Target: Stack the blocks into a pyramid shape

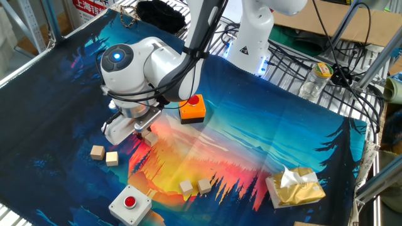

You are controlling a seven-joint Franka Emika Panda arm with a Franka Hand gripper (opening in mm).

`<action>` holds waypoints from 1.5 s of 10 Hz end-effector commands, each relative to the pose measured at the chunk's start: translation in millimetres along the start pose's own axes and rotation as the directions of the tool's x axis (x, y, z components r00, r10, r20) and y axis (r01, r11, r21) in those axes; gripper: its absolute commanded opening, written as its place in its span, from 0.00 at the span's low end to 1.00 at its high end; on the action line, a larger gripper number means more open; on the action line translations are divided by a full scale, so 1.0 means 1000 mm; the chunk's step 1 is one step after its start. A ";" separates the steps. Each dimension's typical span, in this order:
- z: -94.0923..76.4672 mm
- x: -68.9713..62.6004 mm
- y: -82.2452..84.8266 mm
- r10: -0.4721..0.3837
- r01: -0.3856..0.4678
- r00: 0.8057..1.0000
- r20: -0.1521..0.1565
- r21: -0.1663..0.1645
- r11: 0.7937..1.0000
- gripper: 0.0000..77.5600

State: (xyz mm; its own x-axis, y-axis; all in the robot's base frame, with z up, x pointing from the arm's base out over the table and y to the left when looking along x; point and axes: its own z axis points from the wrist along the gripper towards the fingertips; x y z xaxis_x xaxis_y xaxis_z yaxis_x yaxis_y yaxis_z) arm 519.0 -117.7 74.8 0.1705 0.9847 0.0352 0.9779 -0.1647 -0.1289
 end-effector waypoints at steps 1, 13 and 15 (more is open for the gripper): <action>-0.001 0.000 0.001 0.005 -0.005 1.000 0.000 -0.002 1.000 0.01; -0.001 0.000 0.001 0.006 -0.006 1.000 0.000 -0.003 1.000 1.00; -0.042 0.000 -0.020 -0.119 0.119 0.993 -0.007 0.026 0.993 1.00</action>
State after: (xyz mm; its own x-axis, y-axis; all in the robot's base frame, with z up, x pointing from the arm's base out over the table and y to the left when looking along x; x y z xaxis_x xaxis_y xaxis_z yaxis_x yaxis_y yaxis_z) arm 518.4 -117.5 75.3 0.1727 0.9843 0.0358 0.9773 -0.1667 -0.1306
